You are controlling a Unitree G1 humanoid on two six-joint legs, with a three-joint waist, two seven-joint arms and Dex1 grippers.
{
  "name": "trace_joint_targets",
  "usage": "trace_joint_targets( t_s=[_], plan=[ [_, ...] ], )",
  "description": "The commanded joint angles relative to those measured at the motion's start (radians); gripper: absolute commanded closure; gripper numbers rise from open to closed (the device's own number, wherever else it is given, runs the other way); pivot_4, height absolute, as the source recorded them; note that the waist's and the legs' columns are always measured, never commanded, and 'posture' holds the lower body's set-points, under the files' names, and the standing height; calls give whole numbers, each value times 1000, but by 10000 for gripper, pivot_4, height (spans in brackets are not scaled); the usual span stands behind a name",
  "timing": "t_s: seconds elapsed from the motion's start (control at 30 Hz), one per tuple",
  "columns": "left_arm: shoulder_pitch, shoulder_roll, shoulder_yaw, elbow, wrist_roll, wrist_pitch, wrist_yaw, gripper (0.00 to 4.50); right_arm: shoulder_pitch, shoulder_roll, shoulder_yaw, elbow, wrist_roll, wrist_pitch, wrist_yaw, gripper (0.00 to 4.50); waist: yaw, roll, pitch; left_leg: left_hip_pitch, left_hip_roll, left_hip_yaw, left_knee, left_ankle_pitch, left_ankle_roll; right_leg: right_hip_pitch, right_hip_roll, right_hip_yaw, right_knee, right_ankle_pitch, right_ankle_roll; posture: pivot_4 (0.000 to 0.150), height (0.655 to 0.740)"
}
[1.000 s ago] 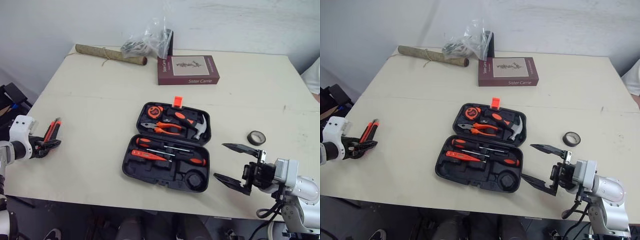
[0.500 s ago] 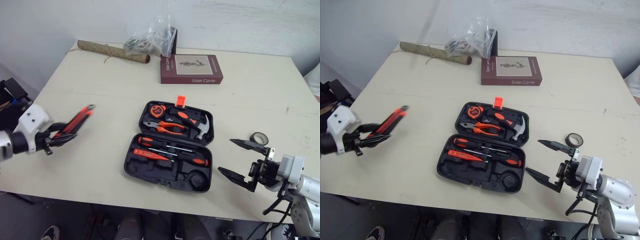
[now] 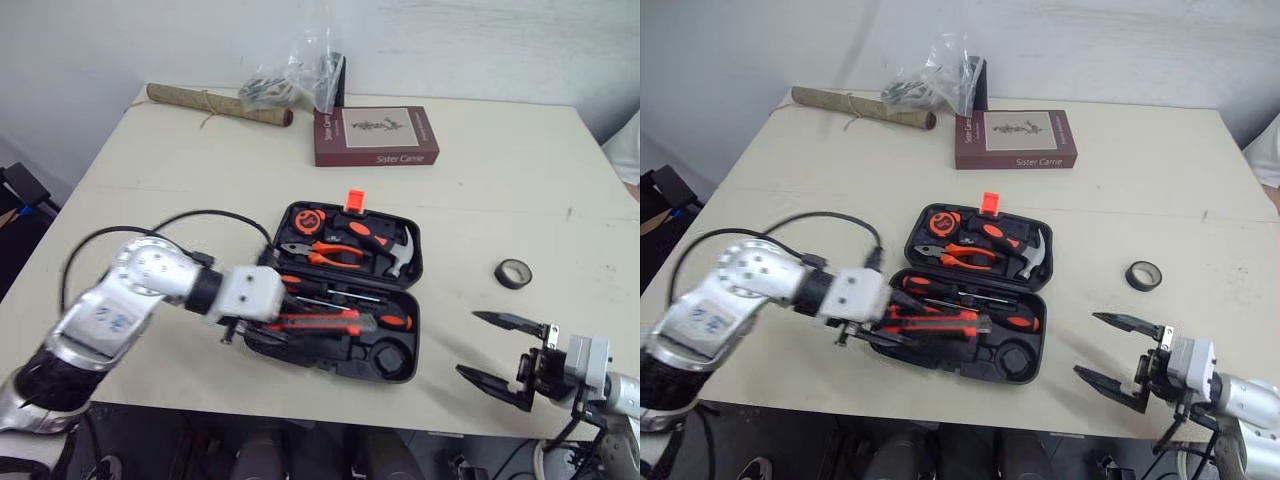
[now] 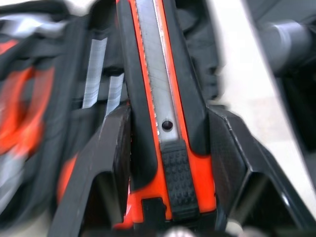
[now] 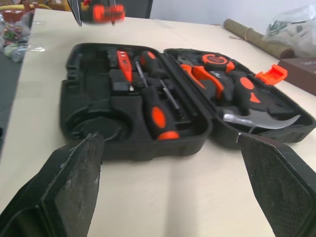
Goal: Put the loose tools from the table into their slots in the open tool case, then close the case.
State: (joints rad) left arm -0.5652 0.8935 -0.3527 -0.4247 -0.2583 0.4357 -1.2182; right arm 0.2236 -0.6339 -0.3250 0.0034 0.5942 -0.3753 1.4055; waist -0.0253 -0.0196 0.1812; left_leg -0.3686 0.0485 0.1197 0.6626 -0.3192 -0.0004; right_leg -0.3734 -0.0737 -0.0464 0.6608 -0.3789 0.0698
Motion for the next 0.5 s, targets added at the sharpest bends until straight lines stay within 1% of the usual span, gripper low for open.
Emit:
trace_joint_targets(
  t_s=[0.03,0.2,0.3,0.5],
  plan=[
    [-63,-17,-68,-16,77,10,-24,29543,25,-6,-50,-27,31,-33,8,0,-1,0,0,0,0,0,0,0,0,0,0,0,0,0,0,1500,7400],
    [-91,-17,-131,22,150,-12,-68,29543,82,0,-52,-119,52,-19,-13,0,1,0,0,0,0,0,1,0,0,0,0,0,0,0,0,1500,7400],
    [-109,-18,-156,48,197,-27,-92,29543,91,19,-56,-170,63,2,-68,0,1,0,0,0,0,0,1,0,0,0,0,0,0,0,0,1500,7400],
    [-149,-49,-192,89,273,-8,-102,29543,100,19,-47,-207,50,25,-105,0,6,0,0,0,0,0,2,0,0,1,-1,0,1,0,0,1500,7400]
  ],
)
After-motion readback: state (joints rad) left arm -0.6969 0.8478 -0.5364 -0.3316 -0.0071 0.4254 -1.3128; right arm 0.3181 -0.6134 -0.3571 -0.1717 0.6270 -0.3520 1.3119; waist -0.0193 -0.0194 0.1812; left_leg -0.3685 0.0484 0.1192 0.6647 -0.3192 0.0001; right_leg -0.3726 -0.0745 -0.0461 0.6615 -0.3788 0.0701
